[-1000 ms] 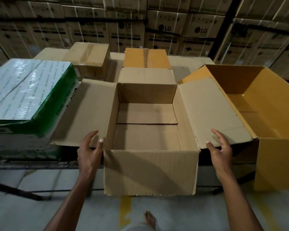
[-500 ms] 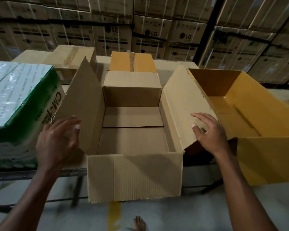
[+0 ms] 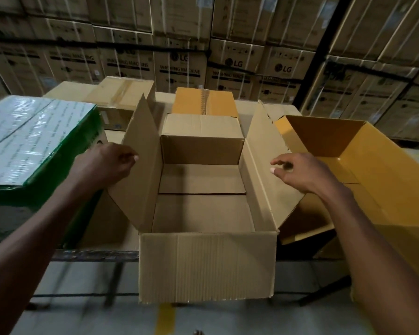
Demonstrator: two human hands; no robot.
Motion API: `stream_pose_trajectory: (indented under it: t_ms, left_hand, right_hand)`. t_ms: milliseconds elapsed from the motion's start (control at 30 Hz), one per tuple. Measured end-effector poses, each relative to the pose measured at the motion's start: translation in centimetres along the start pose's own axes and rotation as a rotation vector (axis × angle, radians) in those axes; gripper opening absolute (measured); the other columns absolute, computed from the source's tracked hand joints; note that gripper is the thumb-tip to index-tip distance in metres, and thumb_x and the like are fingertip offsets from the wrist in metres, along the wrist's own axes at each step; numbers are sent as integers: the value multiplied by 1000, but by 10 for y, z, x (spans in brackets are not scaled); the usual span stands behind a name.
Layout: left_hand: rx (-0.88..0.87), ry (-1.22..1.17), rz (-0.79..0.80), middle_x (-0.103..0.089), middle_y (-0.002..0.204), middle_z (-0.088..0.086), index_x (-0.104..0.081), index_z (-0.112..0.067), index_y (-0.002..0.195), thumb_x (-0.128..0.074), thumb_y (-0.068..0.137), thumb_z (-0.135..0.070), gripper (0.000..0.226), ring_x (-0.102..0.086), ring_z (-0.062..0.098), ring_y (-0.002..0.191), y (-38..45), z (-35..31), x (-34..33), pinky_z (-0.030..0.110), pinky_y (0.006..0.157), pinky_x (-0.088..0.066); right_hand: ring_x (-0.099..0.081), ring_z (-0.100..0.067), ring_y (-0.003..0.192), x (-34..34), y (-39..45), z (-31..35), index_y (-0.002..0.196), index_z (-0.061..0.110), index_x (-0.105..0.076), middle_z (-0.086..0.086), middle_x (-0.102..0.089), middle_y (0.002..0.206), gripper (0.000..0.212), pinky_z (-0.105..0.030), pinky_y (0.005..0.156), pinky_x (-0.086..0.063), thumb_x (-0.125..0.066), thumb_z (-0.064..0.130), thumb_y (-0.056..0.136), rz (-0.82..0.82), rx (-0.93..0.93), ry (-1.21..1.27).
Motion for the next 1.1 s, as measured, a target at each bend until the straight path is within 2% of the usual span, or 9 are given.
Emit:
stream_pose_trajectory:
  t_ms: [100, 267, 400, 533, 667, 767, 833, 900, 1100]
  left_hand:
    - [-4, -1, 70, -74, 109, -1, -70, -26, 121, -58, 99, -43, 31, -67, 12, 86, 34, 0, -10, 33, 68, -59]
    - [-2, 33, 170, -67, 91, -5, -72, -21, 113, -60, 100, -38, 25, -62, 8, 75, 73, -13, -22, 24, 59, -46]
    - [23, -18, 143, -68, 88, -4, -71, -21, 108, -62, 98, -41, 24, -66, 11, 76, 90, -15, -23, 27, 61, -54]
    - [18, -32, 118, -73, 102, 2, -71, -20, 115, -65, 97, -40, 28, -66, 13, 81, 92, -13, -27, 22, 57, -47]
    - [44, 61, 152, -68, 74, 1, -72, -14, 87, -64, 98, -37, 27, -65, 14, 63, 93, -18, -29, 21, 50, -43]
    - [79, 95, 132, -66, 70, 3, -71, -11, 80, -68, 95, -25, 21, -65, 13, 60, 96, -21, -26, 22, 47, -46]
    - [98, 120, 122, -67, 73, 5, -73, -8, 82, -71, 92, -18, 14, -66, 15, 63, 96, -23, -23, 31, 53, -57]
    - [100, 124, 122, -68, 75, 7, -73, -8, 82, -71, 91, -14, 11, -68, 17, 65, 94, -26, -19, 35, 61, -62]
    - [95, 80, 73, -64, 73, 1, -65, -15, 77, -69, 93, -13, 17, -64, 8, 63, 84, -38, 2, 18, 50, -44]
  right_hand:
    - [-63, -20, 113, 5, 36, 6, 133, 33, -68, 0, -67, 135, 36, -34, 83, -45, -66, 44, 99, 28, 13, 2]
    - [-64, -25, 116, 6, 89, 0, 129, 29, -72, -3, -68, 134, 32, -40, 91, -54, -68, 39, 98, 90, -4, 20]
    - [-64, -24, 110, -2, 112, -9, 126, 25, -74, -5, -70, 129, 30, -41, 90, -56, -69, 36, 99, 97, -4, 73]
    - [-66, -21, 100, -12, 118, -17, 121, 20, -76, -5, -73, 119, 26, -37, 81, -55, -66, 33, 101, 41, 3, 72]
    - [-67, -26, 76, -14, 121, -24, 100, 10, -78, -14, -75, 96, 31, -33, 64, -50, -62, 36, 103, 40, -36, 76]
    - [-58, -24, 61, -13, 122, -25, 94, 4, -77, -19, -74, 87, 38, -33, 57, -46, -60, 36, 104, 21, -55, 93]
    - [-60, -22, 58, -14, 122, -24, 80, 7, -75, -15, -74, 80, 36, -33, 54, -47, -61, 30, 104, -5, -54, 73]
    - [-56, -19, 54, -13, 119, -20, 67, 11, -67, -10, -71, 75, 39, -28, 48, -40, -62, 23, 104, -18, -67, 52]
    - [-58, -21, 55, -1, 100, -7, 64, 12, -62, -8, -67, 70, 39, -27, 49, -40, -62, 18, 102, -47, -44, 12]
Point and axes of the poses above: each hand's wrist, its own y-axis towards the middle knuckle, its own x-axis out of the back of the hand, z = x × y, the point moved 1 cm from there along y, towards the middle knuckle
